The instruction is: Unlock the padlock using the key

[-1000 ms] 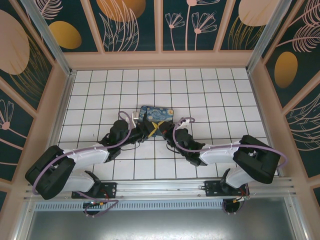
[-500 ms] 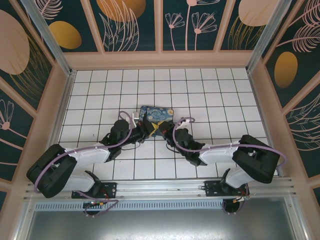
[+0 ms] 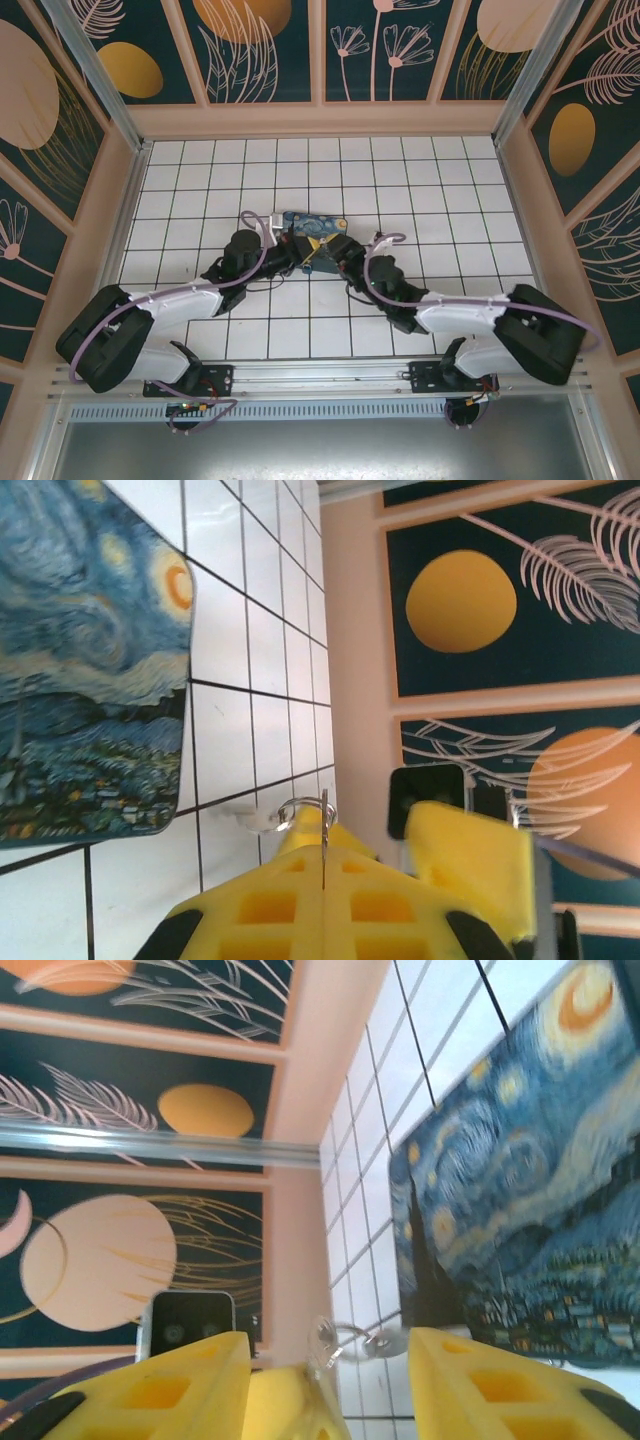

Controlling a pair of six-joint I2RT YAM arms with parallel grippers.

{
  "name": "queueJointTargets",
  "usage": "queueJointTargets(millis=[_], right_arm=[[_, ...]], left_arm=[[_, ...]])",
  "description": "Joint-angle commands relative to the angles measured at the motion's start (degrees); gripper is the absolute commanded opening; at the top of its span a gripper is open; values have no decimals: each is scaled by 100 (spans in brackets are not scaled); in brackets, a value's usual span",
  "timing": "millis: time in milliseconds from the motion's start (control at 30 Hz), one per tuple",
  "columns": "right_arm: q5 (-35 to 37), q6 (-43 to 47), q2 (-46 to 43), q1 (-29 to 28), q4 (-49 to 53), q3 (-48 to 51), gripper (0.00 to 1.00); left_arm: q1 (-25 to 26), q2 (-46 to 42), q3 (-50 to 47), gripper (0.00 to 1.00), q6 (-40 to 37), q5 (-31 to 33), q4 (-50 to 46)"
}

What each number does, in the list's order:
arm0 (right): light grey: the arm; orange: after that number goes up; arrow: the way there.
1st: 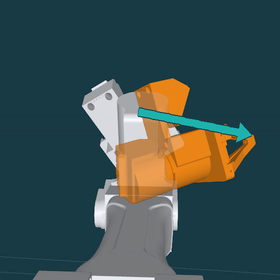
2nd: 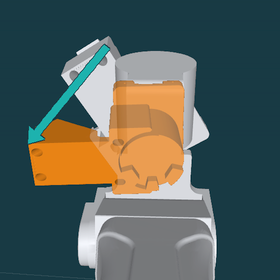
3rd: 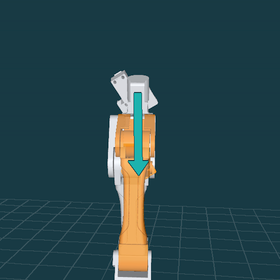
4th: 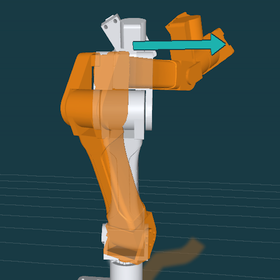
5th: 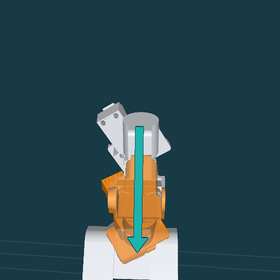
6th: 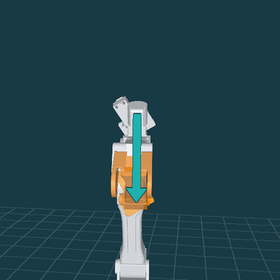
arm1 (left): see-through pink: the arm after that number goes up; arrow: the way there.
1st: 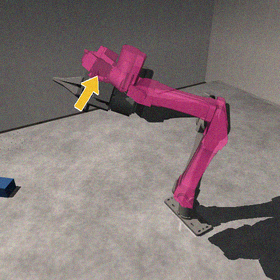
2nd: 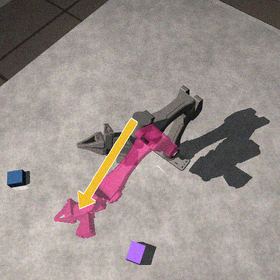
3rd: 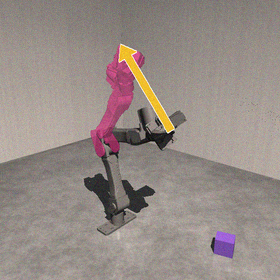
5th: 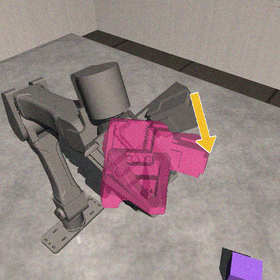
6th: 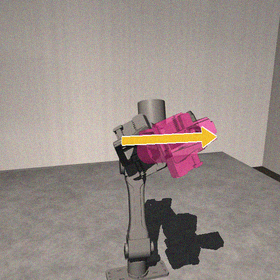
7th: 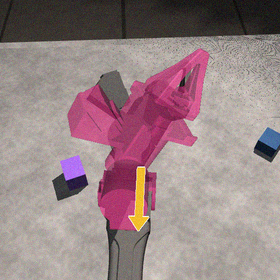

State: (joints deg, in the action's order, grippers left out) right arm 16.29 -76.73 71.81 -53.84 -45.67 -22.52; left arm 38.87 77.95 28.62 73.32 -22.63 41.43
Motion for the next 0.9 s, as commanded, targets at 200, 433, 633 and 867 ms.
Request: queueJointTargets(millis=[200, 433, 633, 867], right_arm=[[-2813, 1848, -1148, 1569, 889, -105, 48], [-4592, 2512, -1097, 2421, 722, -208, 43], [-5207, 2633, -881, 2522, 430, -154, 38], [-5267, 2650, -697, 2537, 251, 24, 39]], left_arm=[[-127, 377, 930, 0, -1574, -1364, -909], [-237, 730, 1546, 0, -2401, -2321, -1542], [-331, 1034, 1734, 0, -2492, -2869, -1508], [-346, 1103, 1897, 0, -2647, -3046, -1673]])
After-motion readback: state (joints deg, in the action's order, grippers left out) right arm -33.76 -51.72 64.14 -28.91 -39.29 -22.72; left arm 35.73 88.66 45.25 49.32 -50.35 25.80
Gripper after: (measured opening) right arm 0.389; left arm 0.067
